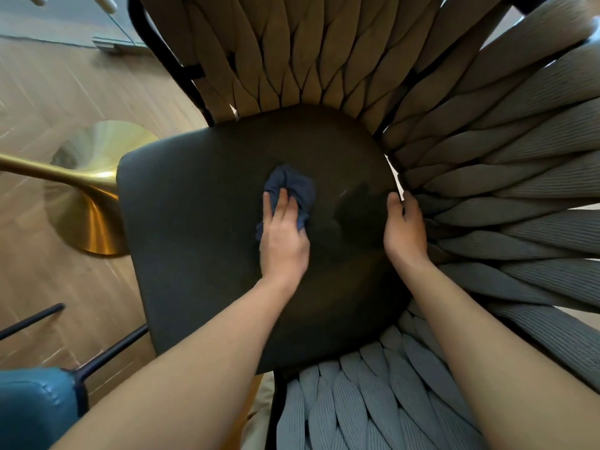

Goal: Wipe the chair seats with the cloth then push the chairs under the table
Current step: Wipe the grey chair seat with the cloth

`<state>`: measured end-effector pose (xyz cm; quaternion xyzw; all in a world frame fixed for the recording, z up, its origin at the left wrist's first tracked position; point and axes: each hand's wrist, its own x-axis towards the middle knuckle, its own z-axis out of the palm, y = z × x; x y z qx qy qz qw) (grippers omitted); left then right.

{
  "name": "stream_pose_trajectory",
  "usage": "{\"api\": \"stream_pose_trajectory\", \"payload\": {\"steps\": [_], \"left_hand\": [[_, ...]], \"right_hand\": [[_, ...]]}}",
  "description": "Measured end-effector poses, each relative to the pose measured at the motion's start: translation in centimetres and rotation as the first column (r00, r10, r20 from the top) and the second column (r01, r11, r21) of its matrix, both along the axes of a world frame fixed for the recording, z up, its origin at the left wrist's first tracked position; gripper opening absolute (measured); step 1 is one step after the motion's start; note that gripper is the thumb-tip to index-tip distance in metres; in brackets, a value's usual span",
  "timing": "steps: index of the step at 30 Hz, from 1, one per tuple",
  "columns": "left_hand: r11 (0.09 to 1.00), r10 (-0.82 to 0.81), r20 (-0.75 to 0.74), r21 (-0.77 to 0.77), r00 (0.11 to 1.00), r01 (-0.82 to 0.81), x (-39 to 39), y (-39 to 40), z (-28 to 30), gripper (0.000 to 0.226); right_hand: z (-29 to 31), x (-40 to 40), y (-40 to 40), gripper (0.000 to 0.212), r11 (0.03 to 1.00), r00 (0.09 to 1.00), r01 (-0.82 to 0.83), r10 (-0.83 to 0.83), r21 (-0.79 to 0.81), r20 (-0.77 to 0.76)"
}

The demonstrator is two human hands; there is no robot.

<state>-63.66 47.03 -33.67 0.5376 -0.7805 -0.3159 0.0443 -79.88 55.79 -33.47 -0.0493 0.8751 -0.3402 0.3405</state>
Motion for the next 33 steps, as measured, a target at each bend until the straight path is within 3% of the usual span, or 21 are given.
{"api": "stream_pose_trajectory", "payload": {"steps": [2, 3, 5, 7, 9, 11, 12, 15, 18, 21, 25, 29, 33], "left_hand": [[0.994, 0.098, 0.001, 0.038, 0.995, -0.098, -4.3, 0.2, 0.5, 0.050], [0.998, 0.047, 0.027, 0.042, 0.999, -0.048, -6.2, 0.3, 0.4, 0.051], [0.972, -0.235, 0.084, 0.023, 0.968, 0.234, -8.3, 0.8, -0.4, 0.052], [0.838, -0.546, 0.082, 0.029, 0.834, 0.546, -7.6, 0.9, -1.3, 0.051], [0.663, -0.748, 0.041, 0.005, 0.662, 0.749, -4.9, 0.3, -1.7, 0.047], [0.544, -0.833, 0.072, -0.076, 0.548, 0.836, -1.7, -0.8, -1.8, 0.043], [0.527, -0.837, 0.102, -0.113, 0.538, 0.842, -0.2, -1.5, -1.7, 0.045], [0.579, -0.781, 0.165, -0.170, 0.602, 0.798, 3.3, -3.6, -1.1, 0.047], [0.691, -0.675, 0.180, -0.186, 0.716, 0.698, 6.4, -4.8, -0.7, 0.045], [0.835, -0.503, 0.171, -0.158, 0.847, 0.528, 10.1, -5.3, -0.5, 0.045], [0.952, -0.232, 0.194, -0.155, 0.953, 0.263, 14.7, -4.6, -0.5, 0.042], [0.985, 0.083, 0.262, -0.165, 0.961, -0.040, 18.2, -2.8, 0.1, 0.052], [0.936, 0.335, 0.167, -0.175, 0.927, -0.306, 18.9, -2.0, 0.6, 0.044]], "right_hand": [[-0.1, 0.1, 0.3, 0.057, 0.999, 1.000, 0.027, -0.027, -0.028, -0.012], [-0.1, 0.2, 0.5, 0.055, 0.998, 0.998, 0.050, -0.051, -0.041, -0.024], [-0.2, 0.7, 1.2, 0.052, 0.995, 0.994, 0.085, -0.088, -0.046, -0.067], [-0.5, 1.3, 2.2, 0.051, 0.997, 0.991, 0.070, -0.072, -0.025, -0.116], [-0.7, 1.8, 3.0, 0.050, 0.999, 0.992, 0.037, -0.036, 0.002, -0.123], [-0.9, 2.3, 3.6, 0.049, 0.999, 0.993, 0.021, -0.016, 0.044, -0.113], [-1.0, 2.5, 3.7, 0.049, 0.998, 0.993, 0.018, -0.010, 0.065, -0.119], [-1.1, 3.2, 3.9, 0.051, 0.993, 0.991, 0.015, 0.001, 0.117, -0.135], [-1.1, 3.5, 3.7, 0.053, 0.989, 0.990, 0.018, 0.003, 0.144, -0.144], [-1.1, 3.6, 3.5, 0.054, 0.987, 0.989, 0.014, 0.011, 0.163, -0.149], [-1.1, 3.5, 3.3, 0.053, 0.987, 0.989, 0.023, 0.000, 0.161, -0.146], [-0.8, 3.4, 3.4, 0.053, 0.990, 0.994, 0.031, -0.016, 0.140, -0.107], [-0.5, 3.3, 3.6, 0.053, 0.992, 0.996, 0.026, -0.014, 0.121, -0.092]]}}
